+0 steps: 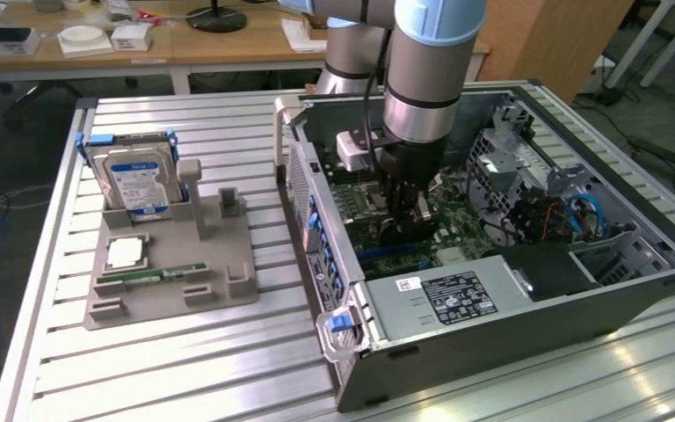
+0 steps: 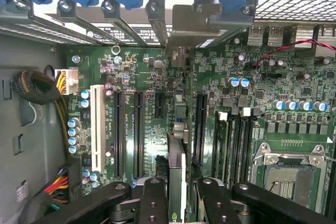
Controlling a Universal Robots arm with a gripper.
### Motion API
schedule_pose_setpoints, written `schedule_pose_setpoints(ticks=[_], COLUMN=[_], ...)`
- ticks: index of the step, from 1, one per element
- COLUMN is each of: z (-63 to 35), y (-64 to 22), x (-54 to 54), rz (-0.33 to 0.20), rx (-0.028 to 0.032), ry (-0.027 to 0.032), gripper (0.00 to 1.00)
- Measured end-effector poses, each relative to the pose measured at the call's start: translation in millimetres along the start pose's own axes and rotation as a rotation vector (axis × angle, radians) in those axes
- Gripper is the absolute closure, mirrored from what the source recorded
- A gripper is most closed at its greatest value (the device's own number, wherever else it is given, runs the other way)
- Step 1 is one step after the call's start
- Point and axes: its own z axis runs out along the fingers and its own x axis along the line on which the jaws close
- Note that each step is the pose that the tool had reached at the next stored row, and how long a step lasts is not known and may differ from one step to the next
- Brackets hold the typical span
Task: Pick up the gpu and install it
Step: 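Insert the gpu into the slot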
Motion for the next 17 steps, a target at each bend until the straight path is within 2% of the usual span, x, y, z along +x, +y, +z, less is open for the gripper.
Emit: schedule_pose_setpoints(ticks=[6, 17], z=[-0.2, -0.1], y=[1.9, 1.9], x=[-0.1, -0.1], rz=[-0.001, -0.001], rx=[0.0089, 0.0093], ry=[0.0, 0.0], gripper=[0.74, 0.74])
